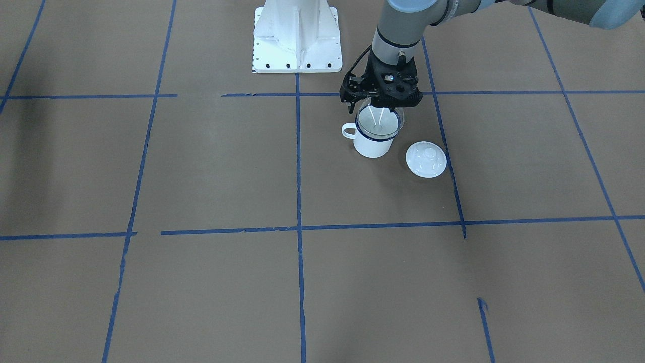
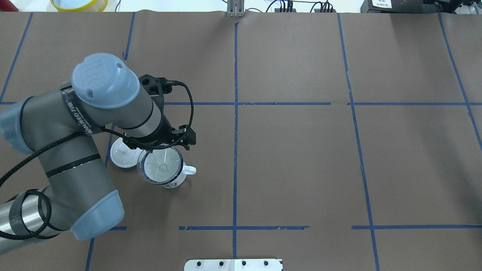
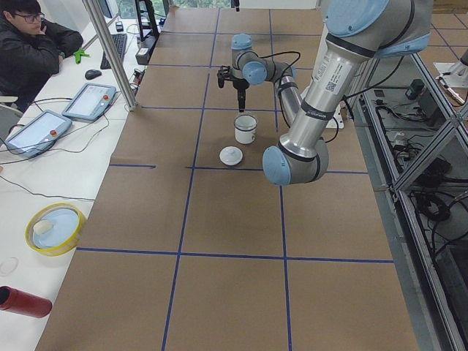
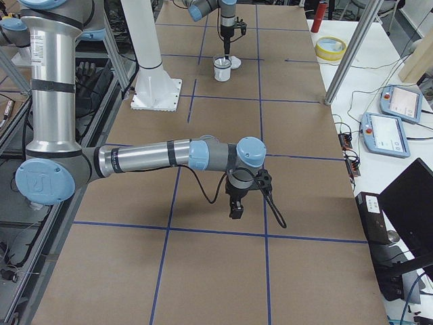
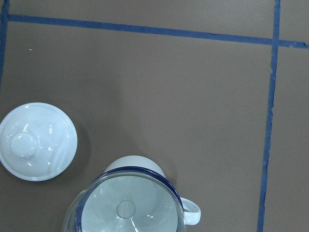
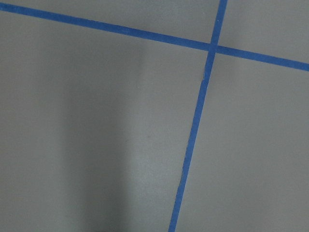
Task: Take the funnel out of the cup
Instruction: 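Move the left gripper down over the glass funnel in the mug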
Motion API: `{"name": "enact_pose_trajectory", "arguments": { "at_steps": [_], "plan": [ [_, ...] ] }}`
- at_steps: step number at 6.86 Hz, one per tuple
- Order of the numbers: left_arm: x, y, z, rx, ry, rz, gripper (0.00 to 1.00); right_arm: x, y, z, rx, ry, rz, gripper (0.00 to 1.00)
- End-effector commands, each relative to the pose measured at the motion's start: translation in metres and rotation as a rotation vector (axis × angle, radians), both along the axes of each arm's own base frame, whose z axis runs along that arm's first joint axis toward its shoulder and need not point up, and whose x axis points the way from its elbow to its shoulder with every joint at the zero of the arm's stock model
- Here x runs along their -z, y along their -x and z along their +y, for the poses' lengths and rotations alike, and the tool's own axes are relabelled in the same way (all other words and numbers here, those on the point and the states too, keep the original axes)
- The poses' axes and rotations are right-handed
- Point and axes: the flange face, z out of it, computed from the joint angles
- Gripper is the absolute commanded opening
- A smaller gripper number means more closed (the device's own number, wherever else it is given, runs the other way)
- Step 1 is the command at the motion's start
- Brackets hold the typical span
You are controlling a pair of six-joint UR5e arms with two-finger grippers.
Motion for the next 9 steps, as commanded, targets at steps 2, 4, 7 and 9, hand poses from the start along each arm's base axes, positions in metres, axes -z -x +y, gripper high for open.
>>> {"name": "enact_pose_trajectory", "arguments": {
  "at_steps": [2, 4, 7, 9],
  "plan": [
    [-0.016, -0.033, 0.015, -0.013, -0.003, -0.051, 0.97, 0.000, 0.000, 0.000, 0.000, 0.000, 0.000, 1.00],
    [-0.022, -0.042, 0.017, -0.022, 0.002, -0.065, 0.82, 0.000, 0.000, 0.000, 0.000, 0.000, 0.000, 1.00],
    [-0.023, -0.047, 0.014, -0.022, 0.005, -0.071, 0.58, 0.000, 0.000, 0.000, 0.000, 0.000, 0.000, 1.00],
    [-0.024, -0.054, 0.011, -0.023, 0.010, -0.077, 0.51, 0.000, 0.000, 0.000, 0.000, 0.000, 0.000, 1.00]
  ]
}}
